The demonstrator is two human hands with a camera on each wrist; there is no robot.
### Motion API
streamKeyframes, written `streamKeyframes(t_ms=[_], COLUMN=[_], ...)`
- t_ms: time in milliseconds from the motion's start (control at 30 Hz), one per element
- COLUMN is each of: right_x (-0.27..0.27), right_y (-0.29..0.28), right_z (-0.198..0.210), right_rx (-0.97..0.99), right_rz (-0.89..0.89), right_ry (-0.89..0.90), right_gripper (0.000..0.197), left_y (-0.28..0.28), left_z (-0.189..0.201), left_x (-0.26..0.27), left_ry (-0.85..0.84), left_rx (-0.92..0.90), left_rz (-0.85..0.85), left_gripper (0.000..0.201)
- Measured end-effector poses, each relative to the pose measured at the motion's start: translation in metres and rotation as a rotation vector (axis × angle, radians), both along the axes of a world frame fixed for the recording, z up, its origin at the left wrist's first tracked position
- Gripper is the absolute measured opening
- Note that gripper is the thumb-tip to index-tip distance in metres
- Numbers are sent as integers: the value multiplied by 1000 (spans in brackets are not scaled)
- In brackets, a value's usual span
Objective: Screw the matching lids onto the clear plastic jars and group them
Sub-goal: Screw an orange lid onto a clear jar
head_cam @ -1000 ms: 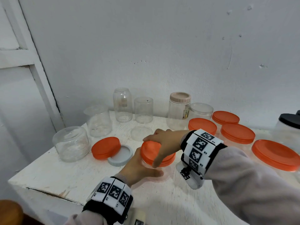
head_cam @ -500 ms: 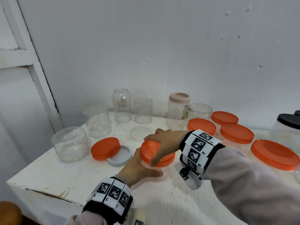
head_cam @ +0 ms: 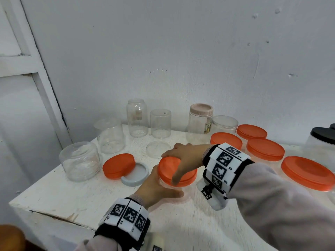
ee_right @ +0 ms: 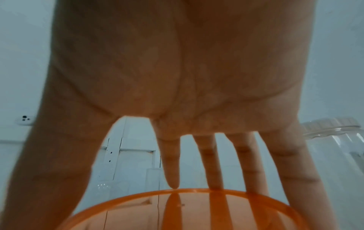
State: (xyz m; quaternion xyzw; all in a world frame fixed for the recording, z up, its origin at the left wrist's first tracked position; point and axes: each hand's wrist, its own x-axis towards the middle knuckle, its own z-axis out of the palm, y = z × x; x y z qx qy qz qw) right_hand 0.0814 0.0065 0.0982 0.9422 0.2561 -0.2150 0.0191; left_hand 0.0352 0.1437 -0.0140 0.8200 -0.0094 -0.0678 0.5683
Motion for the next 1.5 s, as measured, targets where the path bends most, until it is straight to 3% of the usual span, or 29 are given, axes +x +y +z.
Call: streamKeyframes(t_ms=[167, 400, 833, 1033, 1333, 1500], right_x=[-2, 0, -3, -8, -10, -10], right_y=[1, 1, -8, -12, -18, -19], right_z=[-7, -3, -25, -42, -61, -65], right_rx=[-15, -42, 90, 192, 421, 481], right_rz=[-74, 45, -21, -6, -54, -52], right_ry=[-68, 19, -87, -177, -145, -146], right_gripper=[101, 101, 96, 91, 88, 87], left_y=[0, 0, 0, 0, 0, 1], left_z=[0, 0, -1, -2, 2, 5], left_x=[0, 0, 0, 0, 0, 1], left_ry=[-21, 29, -10, -15, 19, 28], left_rx=[-24, 15, -12, -20, -29, 13], left_rz=[-22, 17, 8, 15, -10, -35], left_gripper=[84, 111, 109, 100, 105, 117])
